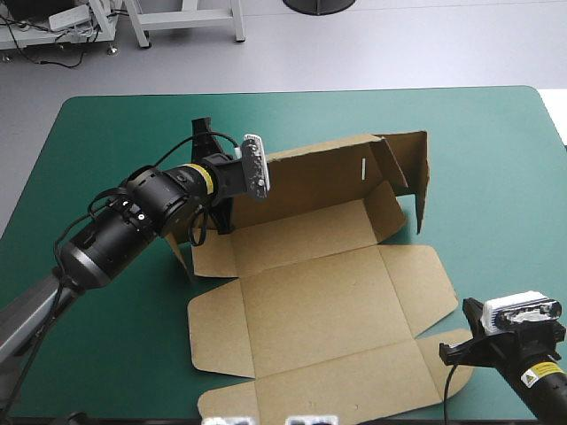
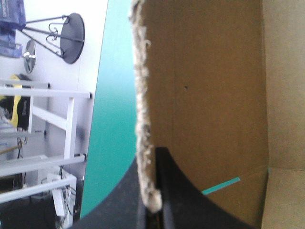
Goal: Fold the box
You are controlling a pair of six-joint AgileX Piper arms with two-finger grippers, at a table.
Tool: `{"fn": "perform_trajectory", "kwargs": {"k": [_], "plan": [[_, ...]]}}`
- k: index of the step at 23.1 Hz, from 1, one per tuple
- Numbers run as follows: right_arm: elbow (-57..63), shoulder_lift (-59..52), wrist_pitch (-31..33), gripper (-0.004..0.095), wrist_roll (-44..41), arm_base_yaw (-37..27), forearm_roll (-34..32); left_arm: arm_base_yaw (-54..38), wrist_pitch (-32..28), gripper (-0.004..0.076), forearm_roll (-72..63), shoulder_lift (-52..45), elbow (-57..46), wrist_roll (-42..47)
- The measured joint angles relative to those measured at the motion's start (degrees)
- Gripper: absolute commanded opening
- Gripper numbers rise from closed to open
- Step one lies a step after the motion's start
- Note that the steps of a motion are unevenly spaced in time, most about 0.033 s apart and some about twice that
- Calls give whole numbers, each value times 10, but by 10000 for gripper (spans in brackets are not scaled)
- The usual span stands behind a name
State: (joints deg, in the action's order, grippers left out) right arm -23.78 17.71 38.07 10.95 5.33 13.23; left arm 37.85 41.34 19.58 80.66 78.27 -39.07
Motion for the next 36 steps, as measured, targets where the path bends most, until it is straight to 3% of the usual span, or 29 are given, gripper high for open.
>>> {"fn": "perform_trajectory", "kwargs": {"k": [4,7,11,16,20,31,36], "plan": [[-3,0,-9,-19,-23,0,-21,26,-7,-6,-14,0,0,-28],[-26,0,-6,-19,-110,0,-74,48,-22,-6,-13,0,0,-35],[-96,0,21,-19,-175,0,-150,75,-75,-6,26,0,-30,-36],[-184,8,98,-20,-241,0,-245,77,-163,-6,77,-1,-105,-21],[-242,80,124,-25,-269,0,-302,77,-207,-6,151,-2,-137,41],[-450,329,128,-25,-227,0,-307,77,-216,-6,202,-2,-146,90],[-629,489,210,-25,-148,-5,-265,78,-209,-6,203,-2,-146,92]]}}
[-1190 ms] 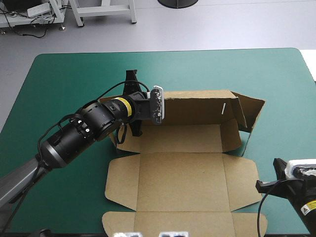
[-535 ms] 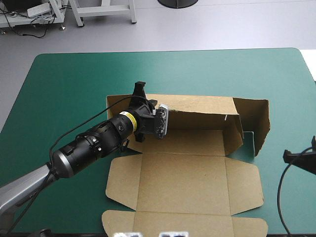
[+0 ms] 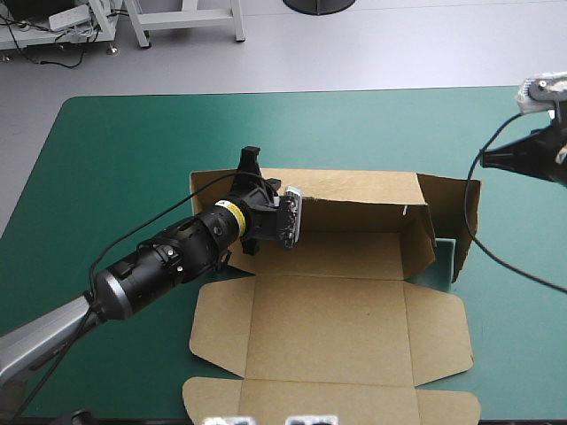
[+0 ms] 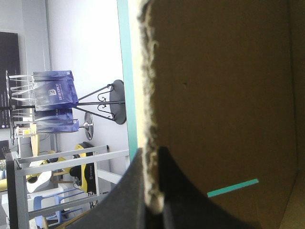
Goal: Fold the box
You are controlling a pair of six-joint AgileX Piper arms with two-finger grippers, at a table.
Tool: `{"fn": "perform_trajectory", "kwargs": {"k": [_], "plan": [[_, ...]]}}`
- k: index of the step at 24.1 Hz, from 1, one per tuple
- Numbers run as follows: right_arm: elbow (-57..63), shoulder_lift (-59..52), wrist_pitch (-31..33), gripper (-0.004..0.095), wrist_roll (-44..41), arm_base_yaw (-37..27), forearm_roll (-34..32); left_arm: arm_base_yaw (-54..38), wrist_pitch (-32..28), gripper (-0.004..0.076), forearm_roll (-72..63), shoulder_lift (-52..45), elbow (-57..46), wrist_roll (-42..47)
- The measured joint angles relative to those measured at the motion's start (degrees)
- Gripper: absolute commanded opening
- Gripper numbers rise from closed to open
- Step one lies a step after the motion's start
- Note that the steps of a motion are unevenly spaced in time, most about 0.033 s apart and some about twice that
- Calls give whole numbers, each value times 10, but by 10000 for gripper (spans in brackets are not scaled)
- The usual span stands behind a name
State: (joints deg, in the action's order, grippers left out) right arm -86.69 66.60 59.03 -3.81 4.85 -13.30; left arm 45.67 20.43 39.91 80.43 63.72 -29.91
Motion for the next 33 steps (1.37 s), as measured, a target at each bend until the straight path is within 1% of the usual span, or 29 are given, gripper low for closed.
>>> {"fn": "perform_trajectory", "kwargs": {"k": [1,2,3,4,5,8,9,10,11,13,17,20,26,29,33], "plan": [[-48,42,30,-25,29,-18,30,0,2,-6,0,0,0,0],[-65,57,40,-25,48,-30,49,1,3,-6,0,0,0,0],[-97,87,62,-25,86,-66,110,1,5,-6,0,-1,0,0],[-107,101,73,-25,109,-92,151,1,6,-6,0,-1,0,0],[-115,120,87,-25,150,-145,240,1,7,-6,0,-1,0,0],[-115,142,93,-24,215,-212,361,1,9,-6,0,-2,0,0],[-113,154,93,-24,241,-229,401,1,11,-6,0,-2,0,0],[-111,164,92,-24,257,-234,425,1,11,-6,0,-2,0,0],[-105,180,95,-25,275,-235,456,2,12,-6,0,-2,0,0],[-95,223,105,-25,303,-235,499,3,15,-6,0,-2,0,0],[-87,290,115,-25,338,-235,545,3,17,-6,0,-2,0,0],[-87,315,115,-25,344,-235,557,3,18,-6,0,-2,0,0],[-71,323,114,-25,346,-235,555,3,22,-6,8,-2,0,1],[-41,317,114,-25,352,-235,548,3,25,-6,13,-2,0,7],[18,306,113,-25,380,-235,542,3,26,-6,15,-2,0,17]]}}
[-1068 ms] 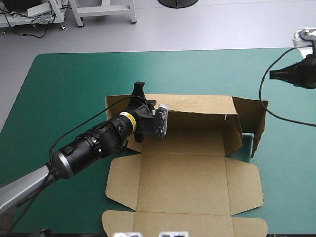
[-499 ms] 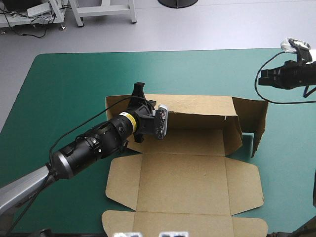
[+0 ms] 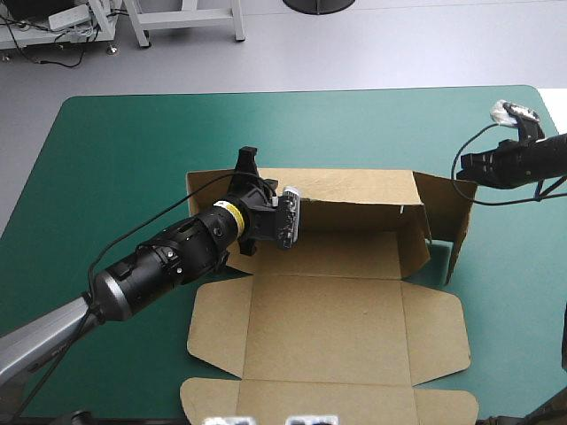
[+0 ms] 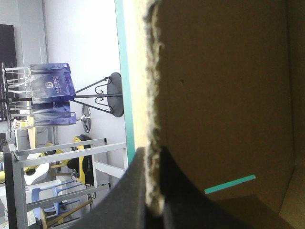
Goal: Fold the box
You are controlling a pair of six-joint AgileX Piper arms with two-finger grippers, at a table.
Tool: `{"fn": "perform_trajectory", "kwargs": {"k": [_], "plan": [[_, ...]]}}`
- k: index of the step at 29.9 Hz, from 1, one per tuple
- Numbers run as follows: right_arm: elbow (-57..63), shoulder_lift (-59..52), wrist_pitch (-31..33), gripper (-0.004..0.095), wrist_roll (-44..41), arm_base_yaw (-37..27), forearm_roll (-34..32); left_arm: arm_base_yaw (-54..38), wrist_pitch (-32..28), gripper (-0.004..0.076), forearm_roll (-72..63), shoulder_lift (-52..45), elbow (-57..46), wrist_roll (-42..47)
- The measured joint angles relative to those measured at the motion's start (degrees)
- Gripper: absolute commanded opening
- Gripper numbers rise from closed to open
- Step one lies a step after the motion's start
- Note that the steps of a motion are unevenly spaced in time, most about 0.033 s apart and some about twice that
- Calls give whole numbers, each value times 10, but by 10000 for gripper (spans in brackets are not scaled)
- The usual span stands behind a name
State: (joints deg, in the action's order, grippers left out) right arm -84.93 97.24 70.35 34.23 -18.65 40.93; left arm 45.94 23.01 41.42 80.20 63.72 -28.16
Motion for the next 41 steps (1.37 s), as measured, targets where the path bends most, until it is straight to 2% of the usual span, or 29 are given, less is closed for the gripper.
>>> {"fn": "perform_trajectory", "kwargs": {"k": [21,30,34,39,41], "plan": [[156,-112,-3,-25,71,0,6,0,3,-6,2,0,0,18],[172,-119,-4,-11,111,0,-4,0,3,-6,2,0,0,22],[172,-119,-5,98,119,1,-29,0,4,-6,2,0,0,22],[172,-119,-5,328,121,28,-78,0,4,-6,2,0,0,22],[172,-119,-5,356,121,44,-89,0,4,-6,2,0,0,22]]}}
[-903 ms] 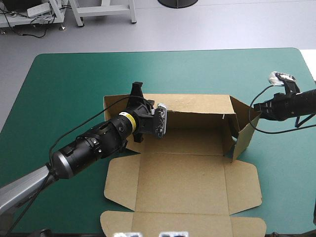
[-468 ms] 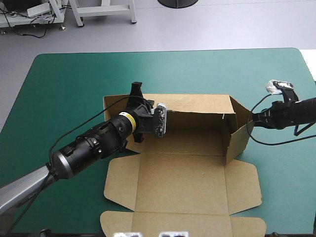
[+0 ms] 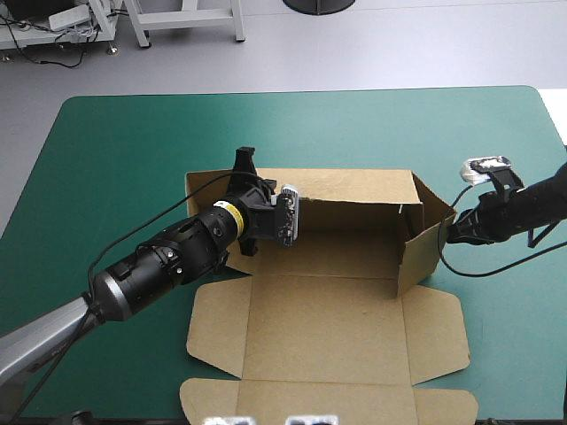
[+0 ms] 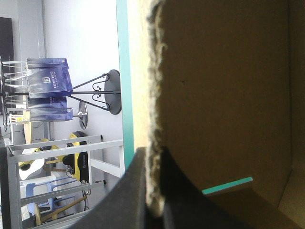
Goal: Fold the box
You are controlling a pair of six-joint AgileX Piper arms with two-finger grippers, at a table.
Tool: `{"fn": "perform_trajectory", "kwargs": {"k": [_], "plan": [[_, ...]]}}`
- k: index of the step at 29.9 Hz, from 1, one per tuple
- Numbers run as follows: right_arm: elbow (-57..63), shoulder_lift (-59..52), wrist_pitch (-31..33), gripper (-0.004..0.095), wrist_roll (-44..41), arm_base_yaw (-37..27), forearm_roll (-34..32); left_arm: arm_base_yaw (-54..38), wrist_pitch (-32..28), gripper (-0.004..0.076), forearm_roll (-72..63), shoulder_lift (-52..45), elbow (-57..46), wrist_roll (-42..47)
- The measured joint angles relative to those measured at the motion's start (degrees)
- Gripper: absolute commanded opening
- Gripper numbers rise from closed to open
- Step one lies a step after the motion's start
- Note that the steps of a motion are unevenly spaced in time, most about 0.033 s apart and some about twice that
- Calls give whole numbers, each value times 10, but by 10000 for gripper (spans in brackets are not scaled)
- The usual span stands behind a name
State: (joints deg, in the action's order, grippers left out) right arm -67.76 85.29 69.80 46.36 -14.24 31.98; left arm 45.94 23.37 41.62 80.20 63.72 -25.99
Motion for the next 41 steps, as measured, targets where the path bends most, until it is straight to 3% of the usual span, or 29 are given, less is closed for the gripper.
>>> {"fn": "perform_trajectory", "kwargs": {"k": [7,26,41], "plan": [[0,0,0,358,-15,35,-25,0,0,-6,1,0,0,3],[8,-33,1,358,-71,42,-54,0,0,-6,1,0,0,11],[36,-41,-8,358,-34,42,-43,0,2,-6,1,0,0,11]]}}
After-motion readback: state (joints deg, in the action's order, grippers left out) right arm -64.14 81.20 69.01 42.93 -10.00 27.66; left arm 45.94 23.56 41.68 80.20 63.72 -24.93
